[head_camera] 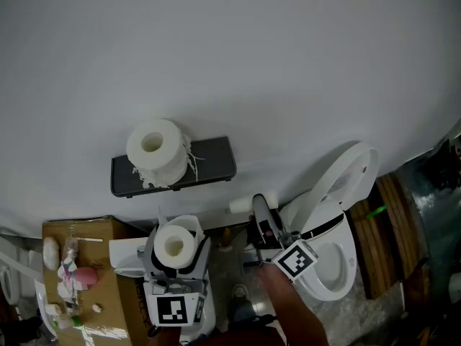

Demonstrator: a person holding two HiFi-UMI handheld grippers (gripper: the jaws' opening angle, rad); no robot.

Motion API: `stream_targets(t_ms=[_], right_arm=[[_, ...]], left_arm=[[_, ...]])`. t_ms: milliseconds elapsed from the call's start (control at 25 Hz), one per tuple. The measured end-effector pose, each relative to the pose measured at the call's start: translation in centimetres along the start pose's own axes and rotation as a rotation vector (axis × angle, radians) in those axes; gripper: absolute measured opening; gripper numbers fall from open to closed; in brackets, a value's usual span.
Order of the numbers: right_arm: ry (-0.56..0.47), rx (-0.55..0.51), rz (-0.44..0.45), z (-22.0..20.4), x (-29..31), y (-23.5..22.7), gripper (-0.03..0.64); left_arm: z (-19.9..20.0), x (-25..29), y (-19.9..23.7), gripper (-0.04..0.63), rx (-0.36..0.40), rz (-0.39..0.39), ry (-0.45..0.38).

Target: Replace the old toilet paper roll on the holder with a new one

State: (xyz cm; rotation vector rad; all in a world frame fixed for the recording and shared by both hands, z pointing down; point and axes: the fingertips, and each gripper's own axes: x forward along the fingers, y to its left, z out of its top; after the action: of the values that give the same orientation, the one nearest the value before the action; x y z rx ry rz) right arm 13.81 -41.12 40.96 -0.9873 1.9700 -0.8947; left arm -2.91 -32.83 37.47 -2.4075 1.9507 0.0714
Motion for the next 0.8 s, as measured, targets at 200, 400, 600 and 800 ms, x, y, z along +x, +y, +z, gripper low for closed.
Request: stream_targets(t_ms=[200, 400, 600, 800], right_arm=[[0.040, -0.121, 0.036, -0.9, -1.6, 2.8, 0.190], [0.088, -0.354, 0.022, -1.4, -3.3, 4.9, 0.190], [0.125, -0.611, -0.042, -1.6, -4.7, 5.9, 0.190], [0.175, -0.854, -0.135, -1.9, -6.5, 5.6, 0.190]], left_arm=[[0.3, -0.3, -0.2, 0.440, -0.012, -0.009, -0.010], [0.0, -0.8, -0.4, 0.440, -0.020, -0.011, -0.004], [-0.1, -1.3, -0.5, 0.440, -0.027, -0.007, -0.003], [-0.7, -1.8, -0.6, 0.440, -0.025, -0.002, 0.015]])
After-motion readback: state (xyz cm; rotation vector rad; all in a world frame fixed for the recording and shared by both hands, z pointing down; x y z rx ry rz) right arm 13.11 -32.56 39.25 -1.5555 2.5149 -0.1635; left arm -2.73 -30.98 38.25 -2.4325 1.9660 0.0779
